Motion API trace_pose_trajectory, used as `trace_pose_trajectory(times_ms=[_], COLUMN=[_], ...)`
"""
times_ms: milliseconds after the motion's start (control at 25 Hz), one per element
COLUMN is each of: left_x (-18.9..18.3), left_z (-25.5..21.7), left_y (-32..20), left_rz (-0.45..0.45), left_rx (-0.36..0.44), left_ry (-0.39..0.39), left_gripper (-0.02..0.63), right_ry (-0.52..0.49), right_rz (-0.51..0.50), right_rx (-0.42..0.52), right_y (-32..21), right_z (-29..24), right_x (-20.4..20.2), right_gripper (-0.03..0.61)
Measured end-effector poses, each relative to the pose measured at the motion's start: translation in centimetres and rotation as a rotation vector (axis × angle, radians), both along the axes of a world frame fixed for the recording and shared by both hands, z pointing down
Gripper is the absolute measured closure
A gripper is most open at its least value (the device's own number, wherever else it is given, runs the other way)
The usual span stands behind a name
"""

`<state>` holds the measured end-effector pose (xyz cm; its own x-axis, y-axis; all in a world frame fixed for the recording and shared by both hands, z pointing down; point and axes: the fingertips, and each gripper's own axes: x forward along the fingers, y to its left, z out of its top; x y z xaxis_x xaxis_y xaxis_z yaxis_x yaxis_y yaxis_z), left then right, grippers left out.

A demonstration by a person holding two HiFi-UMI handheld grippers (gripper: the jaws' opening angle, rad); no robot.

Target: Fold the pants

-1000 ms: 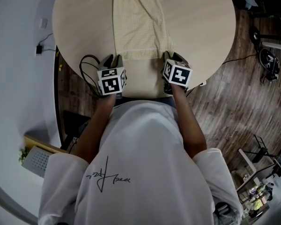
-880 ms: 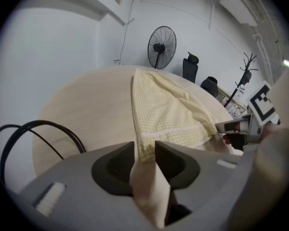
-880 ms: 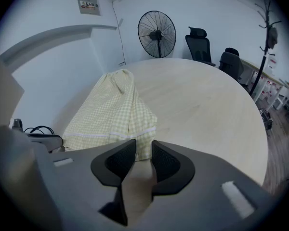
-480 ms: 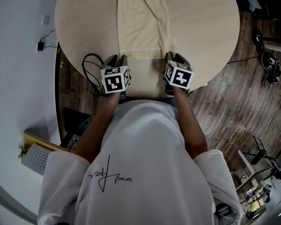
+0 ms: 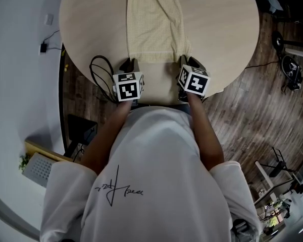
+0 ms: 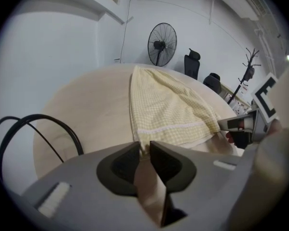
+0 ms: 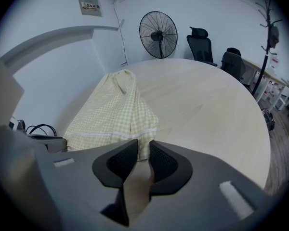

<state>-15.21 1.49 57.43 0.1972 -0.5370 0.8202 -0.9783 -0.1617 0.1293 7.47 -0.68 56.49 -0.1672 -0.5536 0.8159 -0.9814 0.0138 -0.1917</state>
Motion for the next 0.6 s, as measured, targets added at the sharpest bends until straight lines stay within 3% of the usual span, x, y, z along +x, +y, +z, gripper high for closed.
trace_pose_trajectory(times_ms=[200, 280, 600], left_x=[-0.88, -0.95, -0.46], left_z=[0.01, 0.02, 0.03], left_y=[0.07, -0.03, -0.07], left_rz=[-0.119, -0.157, -0.132], left_rx=[-0.028, -0.046, -0.071], left_ry=[0.016, 0.05, 0.079], left_gripper=[0.468, 0.469, 0.515], right_ry=[-0.007, -0.012, -0.063], right_rz=[-0.002, -0.003, 0.005], right_rx=[0.006, 0.007, 0.002], right_y=[-0.03, -0.12, -0.06], right_z=[-0.09, -0.11, -0.09], right_x=[0.12, 0.11, 0.0], right_gripper=[0.502, 0.502, 0.508])
